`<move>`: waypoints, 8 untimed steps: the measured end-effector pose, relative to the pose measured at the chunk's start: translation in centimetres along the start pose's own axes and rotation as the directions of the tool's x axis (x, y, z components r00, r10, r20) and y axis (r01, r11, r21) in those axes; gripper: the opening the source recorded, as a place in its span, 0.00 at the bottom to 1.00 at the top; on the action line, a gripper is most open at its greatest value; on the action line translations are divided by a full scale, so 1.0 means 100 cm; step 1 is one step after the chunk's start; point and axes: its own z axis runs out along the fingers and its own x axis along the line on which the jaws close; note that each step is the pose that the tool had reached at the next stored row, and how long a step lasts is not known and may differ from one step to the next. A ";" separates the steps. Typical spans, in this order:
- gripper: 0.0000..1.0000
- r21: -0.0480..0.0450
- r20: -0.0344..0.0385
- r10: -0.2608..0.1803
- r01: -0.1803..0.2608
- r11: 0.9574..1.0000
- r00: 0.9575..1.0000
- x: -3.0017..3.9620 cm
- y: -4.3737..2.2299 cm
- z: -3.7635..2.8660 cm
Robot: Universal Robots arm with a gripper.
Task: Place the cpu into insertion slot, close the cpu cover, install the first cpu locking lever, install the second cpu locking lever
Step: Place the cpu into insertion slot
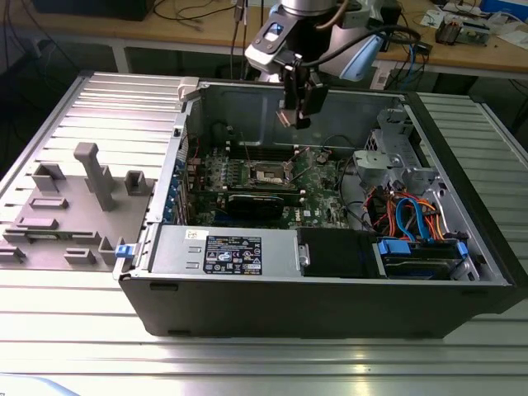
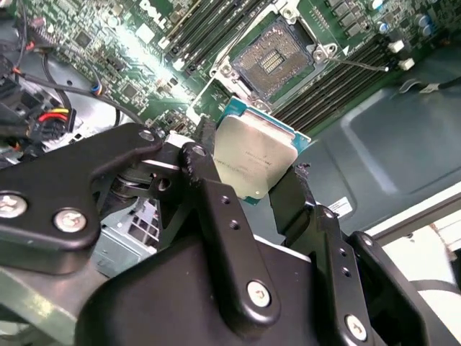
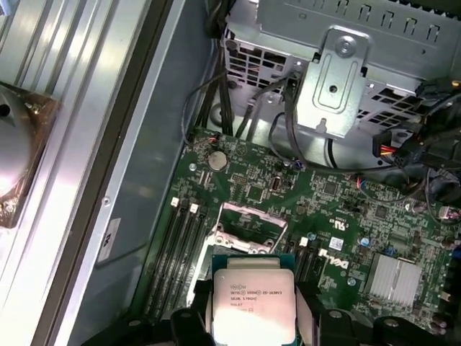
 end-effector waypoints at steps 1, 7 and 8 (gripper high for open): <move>0.54 0.000 0.001 0.014 -0.014 1.000 1.000 0.0000 -0.0001 0.0010; 0.54 0.000 0.007 0.106 -0.106 0.994 0.994 0.0000 -0.0005 0.0071; 0.54 0.000 0.008 0.122 -0.122 0.992 0.992 0.0000 -0.0006 0.0082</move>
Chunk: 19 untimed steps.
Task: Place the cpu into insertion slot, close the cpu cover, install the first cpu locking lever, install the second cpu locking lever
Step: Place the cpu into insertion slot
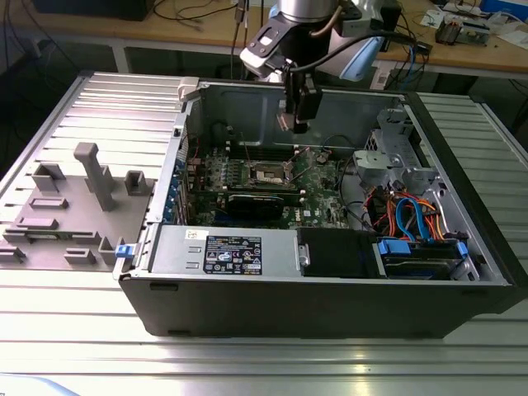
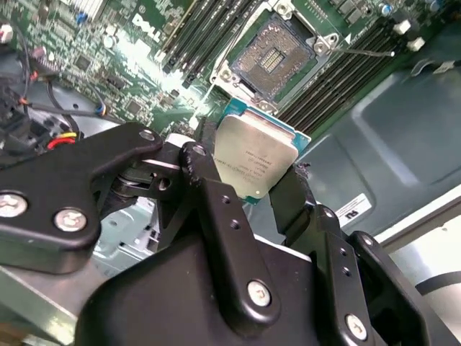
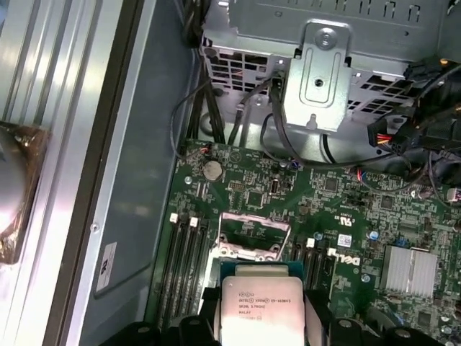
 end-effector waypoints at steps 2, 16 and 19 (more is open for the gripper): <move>0.54 0.000 0.002 0.031 -0.031 1.000 1.000 0.0000 -0.0001 0.0016; 0.54 0.010 0.007 0.112 -0.112 0.994 0.994 0.0005 -0.0005 0.0093; 0.54 0.010 0.007 0.112 -0.112 0.994 0.994 0.0005 -0.0006 0.0093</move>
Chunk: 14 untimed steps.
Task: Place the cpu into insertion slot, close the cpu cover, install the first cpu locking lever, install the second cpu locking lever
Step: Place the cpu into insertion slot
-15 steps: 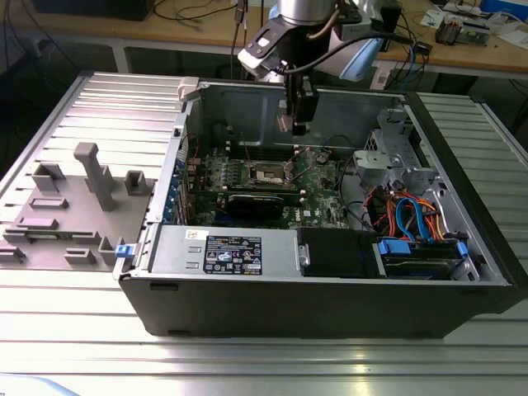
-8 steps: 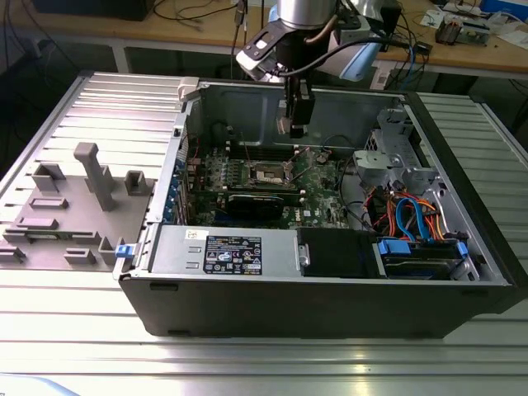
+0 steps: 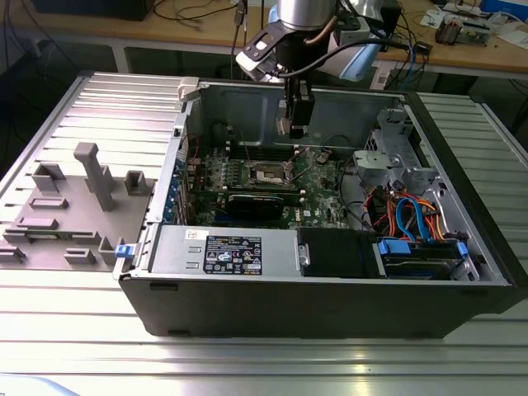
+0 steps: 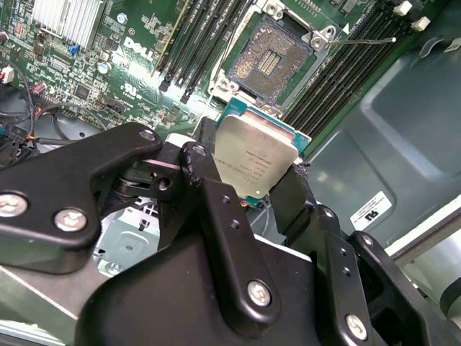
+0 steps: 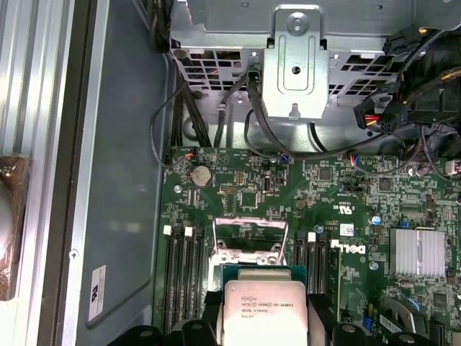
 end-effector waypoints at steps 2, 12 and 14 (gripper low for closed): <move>0.54 0.000 0.000 0.000 0.000 1.000 1.000 0.0000 0.0000 0.0000; 0.54 -0.001 0.000 0.000 0.000 1.000 1.000 0.0002 -0.0038 0.0047; 0.54 -0.001 0.000 0.002 -0.002 1.000 1.000 0.0002 -0.0045 0.0095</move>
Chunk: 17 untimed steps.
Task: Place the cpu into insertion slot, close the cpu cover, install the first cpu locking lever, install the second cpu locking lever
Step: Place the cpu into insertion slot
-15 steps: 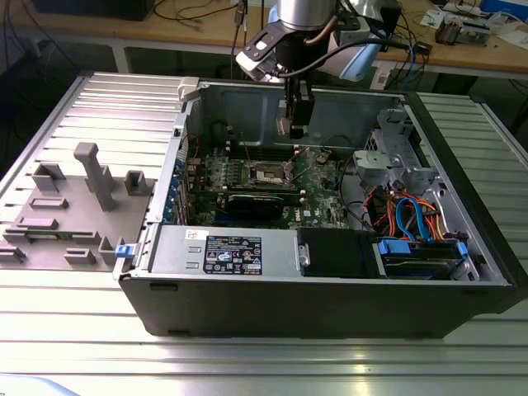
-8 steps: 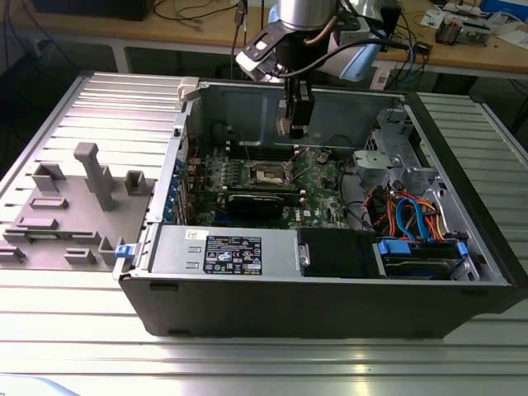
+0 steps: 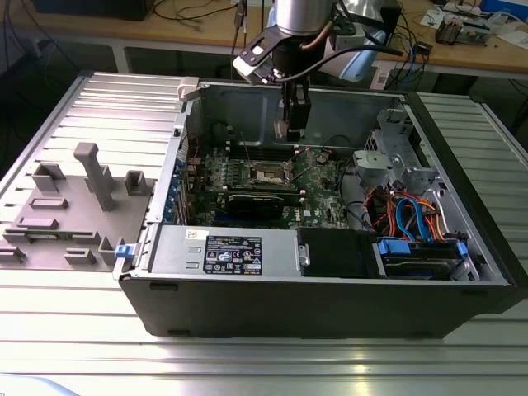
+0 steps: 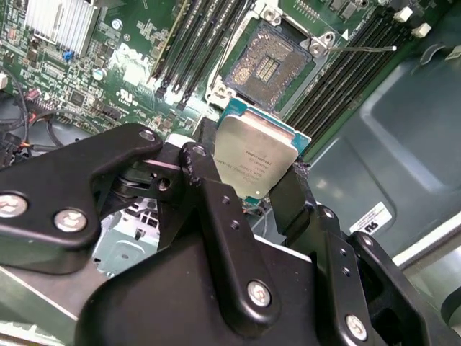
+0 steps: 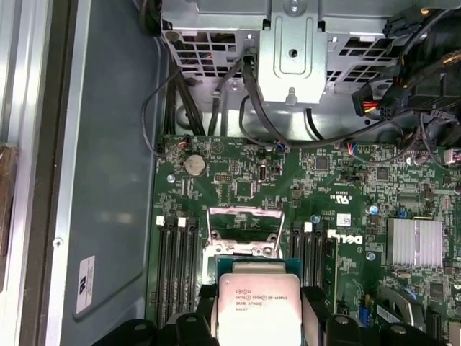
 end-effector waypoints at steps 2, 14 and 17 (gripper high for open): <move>0.54 0.000 0.003 0.016 -0.016 1.000 1.000 0.0003 -0.0004 0.0035; 0.54 -0.017 0.004 0.019 -0.019 1.000 1.000 0.0005 -0.0053 0.0091; 0.54 -0.021 0.004 0.019 -0.019 1.000 1.000 0.0008 -0.0107 0.0153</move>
